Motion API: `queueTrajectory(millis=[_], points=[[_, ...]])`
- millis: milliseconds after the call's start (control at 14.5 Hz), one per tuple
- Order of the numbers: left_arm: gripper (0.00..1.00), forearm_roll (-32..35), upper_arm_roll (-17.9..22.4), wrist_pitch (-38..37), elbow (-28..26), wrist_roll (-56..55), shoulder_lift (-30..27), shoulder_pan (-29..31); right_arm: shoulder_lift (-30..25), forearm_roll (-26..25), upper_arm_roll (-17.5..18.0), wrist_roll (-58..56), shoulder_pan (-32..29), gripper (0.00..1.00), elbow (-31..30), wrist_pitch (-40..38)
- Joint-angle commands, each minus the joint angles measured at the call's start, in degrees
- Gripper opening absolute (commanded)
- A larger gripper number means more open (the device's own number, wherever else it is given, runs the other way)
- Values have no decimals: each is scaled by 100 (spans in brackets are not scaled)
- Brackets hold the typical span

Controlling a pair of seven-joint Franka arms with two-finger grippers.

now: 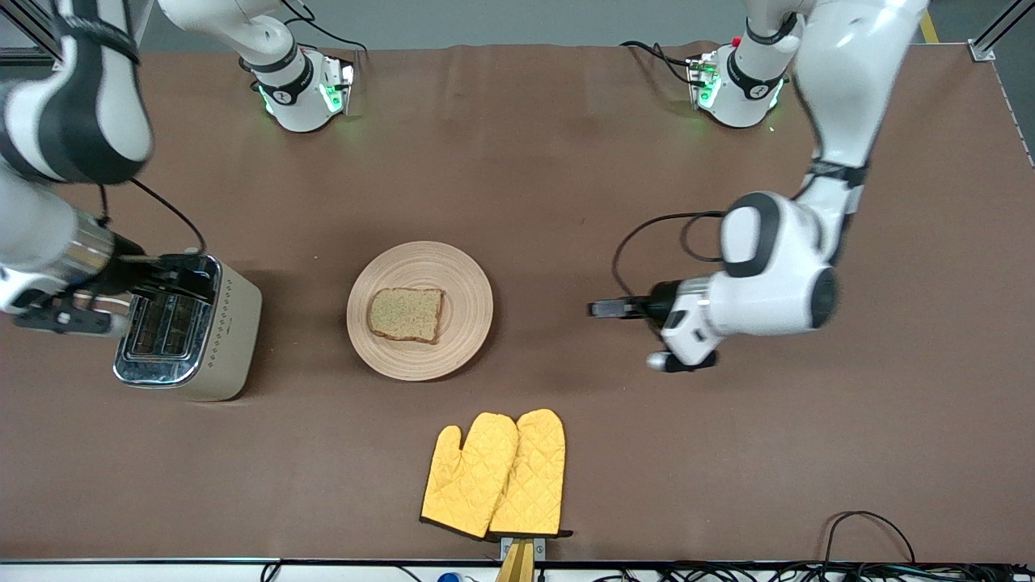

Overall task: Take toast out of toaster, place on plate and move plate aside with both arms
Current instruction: 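Release the toast and retract the right gripper while the left gripper approaches the plate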

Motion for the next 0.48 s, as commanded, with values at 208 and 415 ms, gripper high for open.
queueTrajectory(millis=[208, 415], points=[[100, -719, -544, 2055, 641, 150, 1238, -844, -663, -543, -404, -937, -167, 100, -35, -323], [100, -841, -561, 3024, 965, 141, 1862, -1407, -629, -578, -431, -973, -176, 100, 307, -578]])
